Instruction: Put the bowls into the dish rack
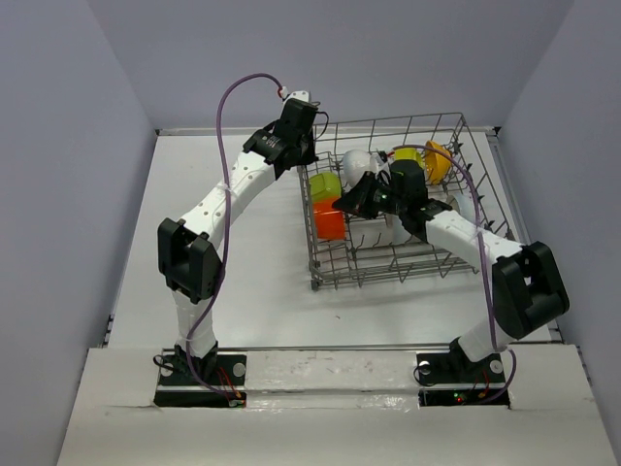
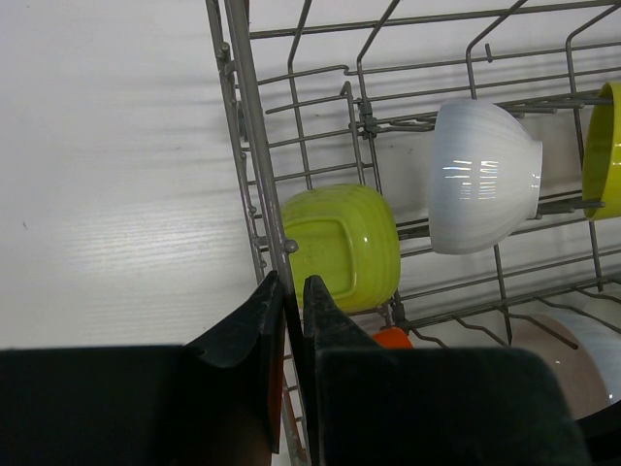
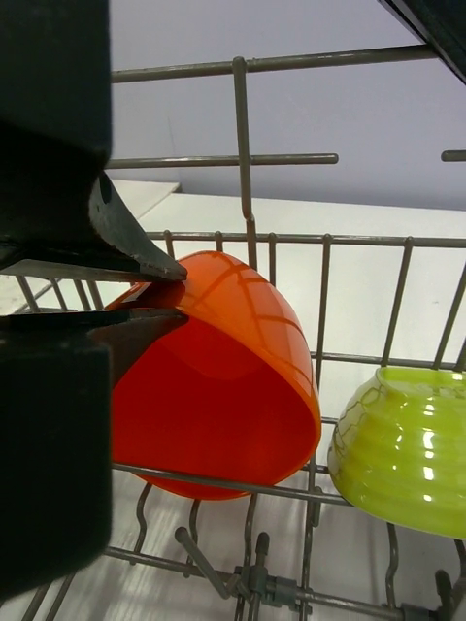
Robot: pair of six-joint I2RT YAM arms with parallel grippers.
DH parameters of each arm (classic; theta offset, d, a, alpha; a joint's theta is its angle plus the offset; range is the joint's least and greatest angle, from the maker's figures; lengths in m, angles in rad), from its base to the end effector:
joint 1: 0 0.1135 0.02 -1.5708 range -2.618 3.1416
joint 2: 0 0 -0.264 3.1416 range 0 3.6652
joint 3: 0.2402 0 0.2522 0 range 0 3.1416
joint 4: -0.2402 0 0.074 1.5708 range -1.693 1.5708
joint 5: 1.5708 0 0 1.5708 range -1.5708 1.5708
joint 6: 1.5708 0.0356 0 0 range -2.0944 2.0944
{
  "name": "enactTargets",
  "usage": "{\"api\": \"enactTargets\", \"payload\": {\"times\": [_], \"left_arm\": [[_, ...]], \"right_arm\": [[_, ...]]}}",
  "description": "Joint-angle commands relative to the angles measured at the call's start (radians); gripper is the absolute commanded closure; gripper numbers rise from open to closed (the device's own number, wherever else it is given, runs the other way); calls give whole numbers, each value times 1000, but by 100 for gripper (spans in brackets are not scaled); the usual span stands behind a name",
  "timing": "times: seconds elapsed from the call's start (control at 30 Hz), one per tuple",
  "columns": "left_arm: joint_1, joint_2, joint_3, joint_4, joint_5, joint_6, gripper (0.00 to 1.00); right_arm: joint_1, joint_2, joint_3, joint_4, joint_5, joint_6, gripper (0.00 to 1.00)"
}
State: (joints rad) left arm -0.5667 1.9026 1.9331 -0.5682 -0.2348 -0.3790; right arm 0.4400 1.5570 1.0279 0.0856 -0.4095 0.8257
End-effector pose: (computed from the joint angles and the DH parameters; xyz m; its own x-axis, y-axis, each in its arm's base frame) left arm 0.3776 -0.2305 0.3749 -0.5322 -0.0878 -0.8420 0.1686 0.9637 -0.2071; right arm 0.3146 0.1638 0.2599 -0.7896 0.3735 -0.4869 -0.2002 0.5932 0.7798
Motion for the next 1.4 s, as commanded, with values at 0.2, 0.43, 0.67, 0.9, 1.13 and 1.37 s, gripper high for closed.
{"api": "enactTargets", "payload": {"times": [0.2,0.43,0.67,0.9,1.13,1.37], "left_arm": [[-1,-46,63,53,-12,46,100],[-1,-51,63,53,-12,48,100],[-1,-57,60,53,-12,48,100],[-1,-54,60,57,-6,46,100],[-1,-53,61,57,-3,49,100],[-1,-50,63,60,-1,49,100]], "right_arm": [[-55,-55,3,-83,201,-106,81],[-64,-75,-11,-83,227,-117,80],[-64,-90,-20,-122,259,-135,80],[-64,-94,-28,-124,252,-148,80],[-64,-107,-29,-130,262,-155,80],[-64,-114,33,-141,187,-169,71]]}}
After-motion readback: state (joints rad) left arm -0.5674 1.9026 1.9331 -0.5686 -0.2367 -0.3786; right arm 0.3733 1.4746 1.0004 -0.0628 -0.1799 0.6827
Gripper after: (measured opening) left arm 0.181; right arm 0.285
